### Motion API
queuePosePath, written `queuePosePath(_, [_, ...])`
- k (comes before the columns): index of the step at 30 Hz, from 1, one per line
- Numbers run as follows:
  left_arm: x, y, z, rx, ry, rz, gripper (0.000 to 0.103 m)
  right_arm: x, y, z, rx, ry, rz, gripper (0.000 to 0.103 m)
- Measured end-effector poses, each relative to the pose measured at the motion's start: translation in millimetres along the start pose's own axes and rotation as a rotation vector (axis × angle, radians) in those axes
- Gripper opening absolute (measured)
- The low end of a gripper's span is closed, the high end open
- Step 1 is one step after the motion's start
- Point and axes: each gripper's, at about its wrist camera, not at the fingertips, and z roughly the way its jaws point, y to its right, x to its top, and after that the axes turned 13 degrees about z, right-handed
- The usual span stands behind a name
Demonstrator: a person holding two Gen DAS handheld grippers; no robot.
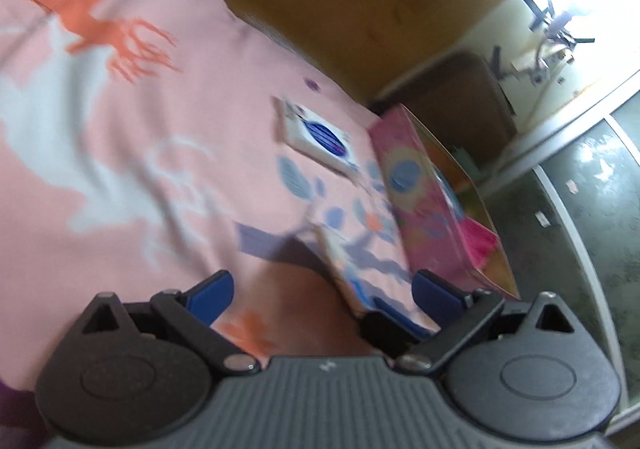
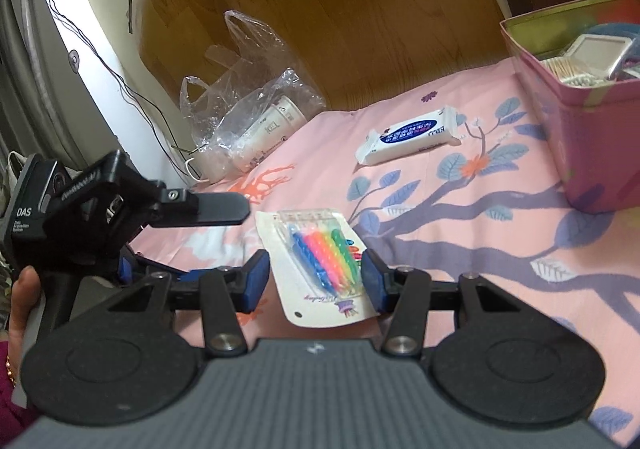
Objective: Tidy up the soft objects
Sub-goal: 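Grasp the highlighter pack with the right tool while the left tool approaches it, then take the highlighter pack with the left tool and lower it into the tin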
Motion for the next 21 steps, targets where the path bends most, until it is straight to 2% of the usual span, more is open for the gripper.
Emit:
queuePosePath(1, [0,3,3,0.0,-0.004,0.004,0.095,0,1,0,0.004,0.0,0.002,0.053])
queuePosePath(3, [0,9,10,0.012,-0.017,0.017,0.082,-1,1,-1,0.009,-0.006,-0.001,0.053])
queuePosePath(5, [-1,12,18,0.011,-0.037,0.02,0.046,-1,0,-2,0.017,-0.011,-0.012,0.053])
queuePosePath(7, [-2,17,27,-0.013,-0.066,0.025,0.029,-3,-2,-3,0.025,-0.014,-0.032,0.053])
queuePosePath(8, [-1,22,29,-0.014,-0.065,0.038,0.025,-4,-3,-3,0.026,-0.011,-0.042,0.053])
queuePosePath(10, [4,36,31,-0.008,-0.059,0.085,0.024,-5,-6,-5,0.014,0.006,-0.064,0.053])
queuePosePath(13, [18,60,34,-0.041,-0.041,0.144,0.024,-2,-8,-14,-0.009,0.072,-0.101,0.053])
queuePosePath(17, [39,98,49,-0.094,-0.025,0.231,0.024,11,-9,-40,-0.036,0.206,-0.155,0.053])
queuePosePath(21, [60,138,74,-0.142,-0.028,0.328,0.026,25,-7,-62,-0.102,0.333,-0.226,0.053])
